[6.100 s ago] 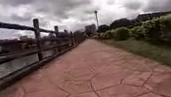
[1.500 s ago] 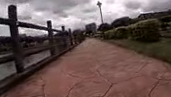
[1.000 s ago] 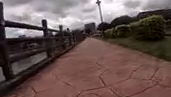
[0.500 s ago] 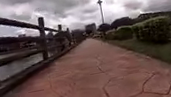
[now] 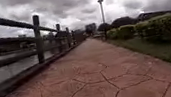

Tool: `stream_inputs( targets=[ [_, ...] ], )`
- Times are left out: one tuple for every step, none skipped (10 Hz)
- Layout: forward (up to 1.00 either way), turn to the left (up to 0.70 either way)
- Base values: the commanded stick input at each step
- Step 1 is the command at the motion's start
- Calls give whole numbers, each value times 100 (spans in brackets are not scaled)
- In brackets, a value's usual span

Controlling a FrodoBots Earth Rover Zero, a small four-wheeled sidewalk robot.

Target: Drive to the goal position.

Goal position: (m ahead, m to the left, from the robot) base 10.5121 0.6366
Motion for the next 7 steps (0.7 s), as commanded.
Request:
stream_inputs(
  targets=[
    [70, 0],
    [70, 0],
    [70, 0],
    [70, 0],
    [70, 0],
    [70, 0],
    [70, 0]
  ],
)
